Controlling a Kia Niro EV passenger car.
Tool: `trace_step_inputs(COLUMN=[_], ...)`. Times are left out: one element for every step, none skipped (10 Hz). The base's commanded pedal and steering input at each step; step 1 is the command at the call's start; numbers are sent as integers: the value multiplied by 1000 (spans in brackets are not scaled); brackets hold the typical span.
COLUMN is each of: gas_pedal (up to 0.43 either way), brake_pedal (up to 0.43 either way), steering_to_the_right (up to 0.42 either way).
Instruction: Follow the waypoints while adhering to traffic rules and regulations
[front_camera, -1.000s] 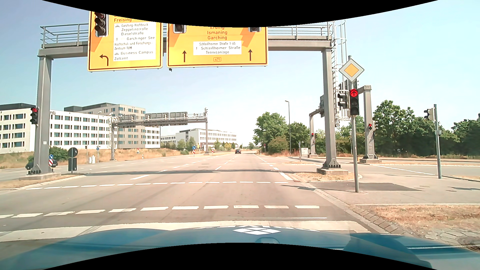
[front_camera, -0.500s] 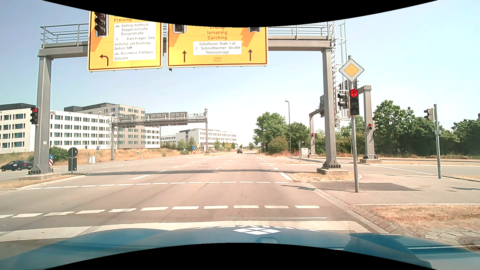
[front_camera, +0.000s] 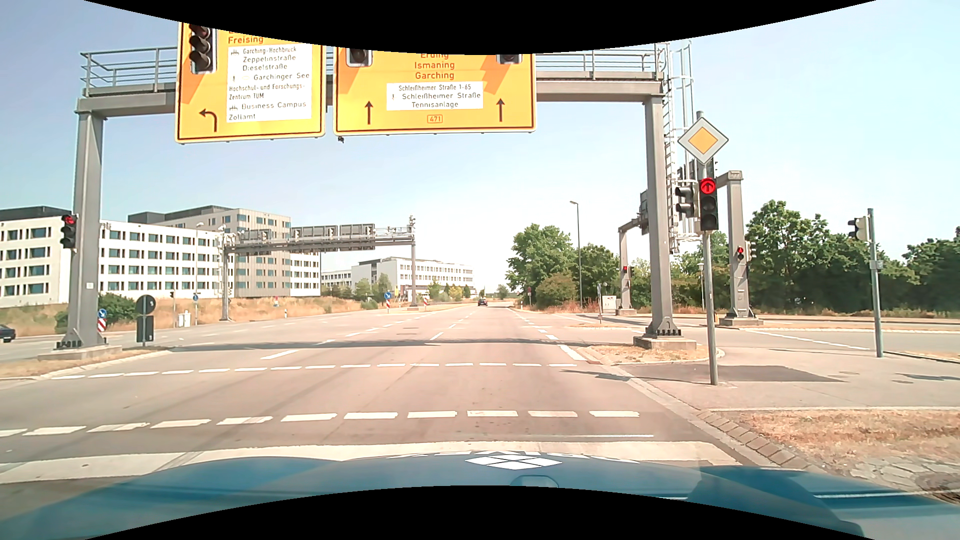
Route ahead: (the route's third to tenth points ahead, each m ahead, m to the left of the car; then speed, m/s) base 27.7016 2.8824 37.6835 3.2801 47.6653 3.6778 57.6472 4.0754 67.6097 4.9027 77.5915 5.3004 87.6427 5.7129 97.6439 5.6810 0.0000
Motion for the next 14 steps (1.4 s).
trace_step_inputs(gas_pedal=[0,0,0,0,0,0,0,0,0,0,0,0,0,0], brake_pedal=[293,293,293,299,299,293,299,299,299,299,299,299,299,299], steering_to_the_right=[2,2,2,2,2,2,2,2,2,2,2,2,2,2])
